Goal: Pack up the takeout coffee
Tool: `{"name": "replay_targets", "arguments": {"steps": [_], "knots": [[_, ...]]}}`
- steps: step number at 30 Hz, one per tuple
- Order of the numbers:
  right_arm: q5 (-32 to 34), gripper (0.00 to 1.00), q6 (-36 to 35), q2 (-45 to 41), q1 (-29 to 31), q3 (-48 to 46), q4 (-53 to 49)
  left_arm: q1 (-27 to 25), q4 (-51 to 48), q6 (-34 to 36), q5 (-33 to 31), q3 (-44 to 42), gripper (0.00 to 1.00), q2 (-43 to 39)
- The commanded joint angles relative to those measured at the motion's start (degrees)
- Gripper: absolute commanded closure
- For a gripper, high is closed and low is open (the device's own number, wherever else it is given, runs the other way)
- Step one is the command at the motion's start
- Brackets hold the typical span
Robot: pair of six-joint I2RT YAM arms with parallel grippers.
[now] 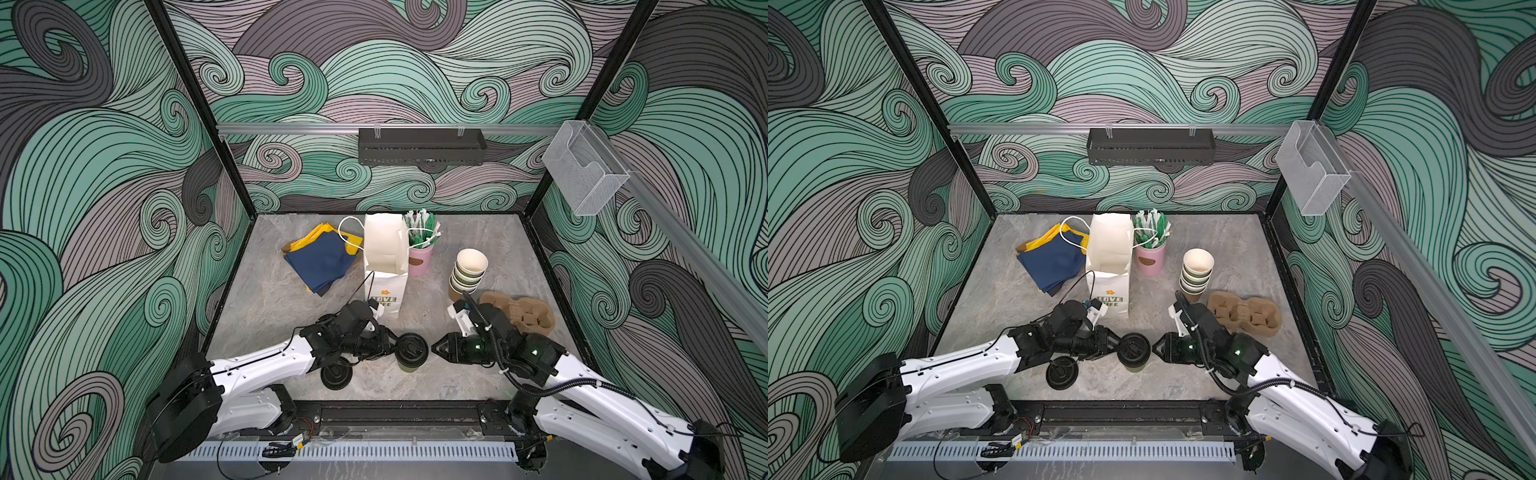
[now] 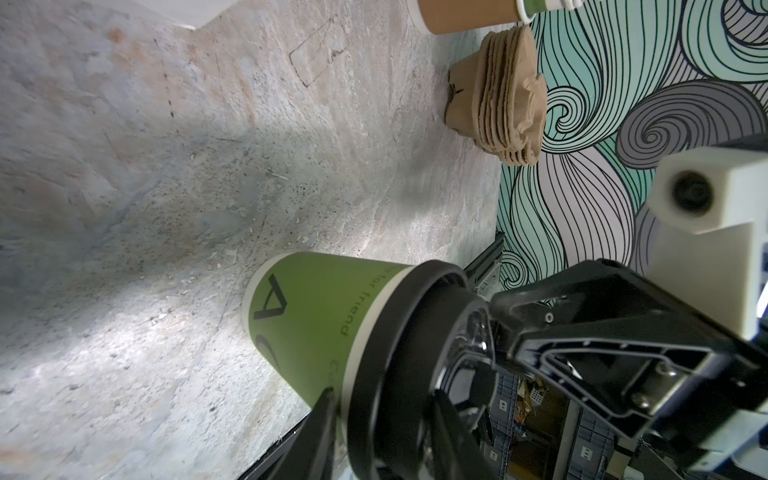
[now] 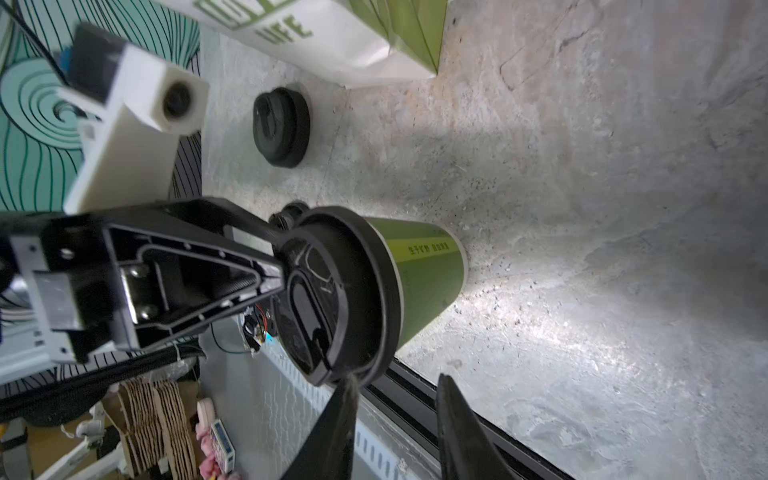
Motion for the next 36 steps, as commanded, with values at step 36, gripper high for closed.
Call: {"name": "replay_targets", "arguments": {"steps": [36], "knots": [[-1.51, 0.74, -4.24, 12.22, 0.98, -4.03, -0.11, -0.48, -10.46, 1.61, -3.06, -1.1, 0.67, 3.07]]}}
